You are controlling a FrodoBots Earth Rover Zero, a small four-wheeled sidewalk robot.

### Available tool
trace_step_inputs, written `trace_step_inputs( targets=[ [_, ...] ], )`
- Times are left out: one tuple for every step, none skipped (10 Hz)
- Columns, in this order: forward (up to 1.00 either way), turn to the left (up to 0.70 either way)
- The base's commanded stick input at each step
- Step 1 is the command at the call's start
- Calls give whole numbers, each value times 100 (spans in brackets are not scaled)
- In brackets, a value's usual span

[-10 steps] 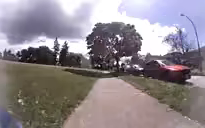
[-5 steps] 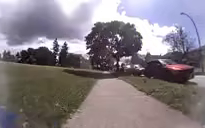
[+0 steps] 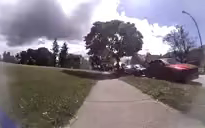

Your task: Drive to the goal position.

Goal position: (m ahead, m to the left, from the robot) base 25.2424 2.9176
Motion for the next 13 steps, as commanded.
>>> trace_step_inputs(
  targets=[
    [70, 0],
    [70, 0],
    [70, 0],
    [70, 0],
    [70, 0],
    [70, 0],
    [70, 0],
    [70, 0],
    [70, 0],
    [70, 0],
    [70, 0],
    [70, 0],
    [70, 0]
  ],
)
